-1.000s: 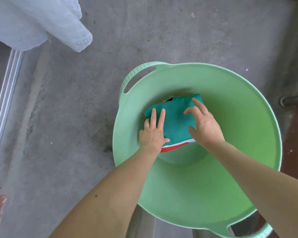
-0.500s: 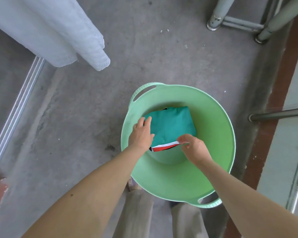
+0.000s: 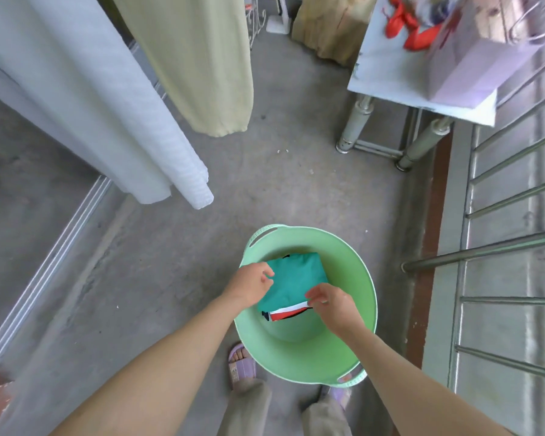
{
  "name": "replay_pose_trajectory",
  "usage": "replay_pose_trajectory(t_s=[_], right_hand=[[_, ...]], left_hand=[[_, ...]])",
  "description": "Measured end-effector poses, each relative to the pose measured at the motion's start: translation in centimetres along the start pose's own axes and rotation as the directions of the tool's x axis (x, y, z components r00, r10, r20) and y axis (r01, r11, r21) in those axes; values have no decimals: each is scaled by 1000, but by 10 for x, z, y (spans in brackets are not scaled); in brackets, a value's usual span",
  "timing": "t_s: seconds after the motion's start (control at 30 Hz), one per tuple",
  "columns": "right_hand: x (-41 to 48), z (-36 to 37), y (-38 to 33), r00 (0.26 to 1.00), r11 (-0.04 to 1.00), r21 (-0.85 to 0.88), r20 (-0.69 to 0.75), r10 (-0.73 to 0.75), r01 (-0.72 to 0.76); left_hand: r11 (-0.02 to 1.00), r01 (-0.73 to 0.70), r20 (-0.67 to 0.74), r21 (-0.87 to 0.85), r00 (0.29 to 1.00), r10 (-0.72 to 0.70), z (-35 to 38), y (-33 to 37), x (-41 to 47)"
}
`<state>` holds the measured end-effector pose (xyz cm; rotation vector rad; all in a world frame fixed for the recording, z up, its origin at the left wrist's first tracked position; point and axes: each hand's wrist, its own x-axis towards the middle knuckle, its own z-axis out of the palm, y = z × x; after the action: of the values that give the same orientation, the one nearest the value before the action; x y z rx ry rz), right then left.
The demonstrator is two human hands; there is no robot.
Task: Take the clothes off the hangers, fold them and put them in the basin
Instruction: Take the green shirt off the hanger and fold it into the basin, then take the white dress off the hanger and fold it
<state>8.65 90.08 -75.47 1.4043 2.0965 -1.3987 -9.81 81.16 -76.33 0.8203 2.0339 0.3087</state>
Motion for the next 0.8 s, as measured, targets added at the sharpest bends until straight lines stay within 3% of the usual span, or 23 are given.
replay_pose_trajectory(t_s=[0.2, 0.47, 0.8], right_hand=[[-46, -14, -71, 997, 988, 146, -68, -34, 43], [-78, -35, -167, 977, 960, 221, -163, -137, 172], [-100, -71, -277, 924, 912, 162, -132, -360, 378]], left_hand=[[991, -104, -78, -86, 992, 98, -82, 27, -46], [982, -187, -200, -22, 963, 179, -187, 38, -101], [976, -206, -399, -75, 903, 160, -276, 57, -182]])
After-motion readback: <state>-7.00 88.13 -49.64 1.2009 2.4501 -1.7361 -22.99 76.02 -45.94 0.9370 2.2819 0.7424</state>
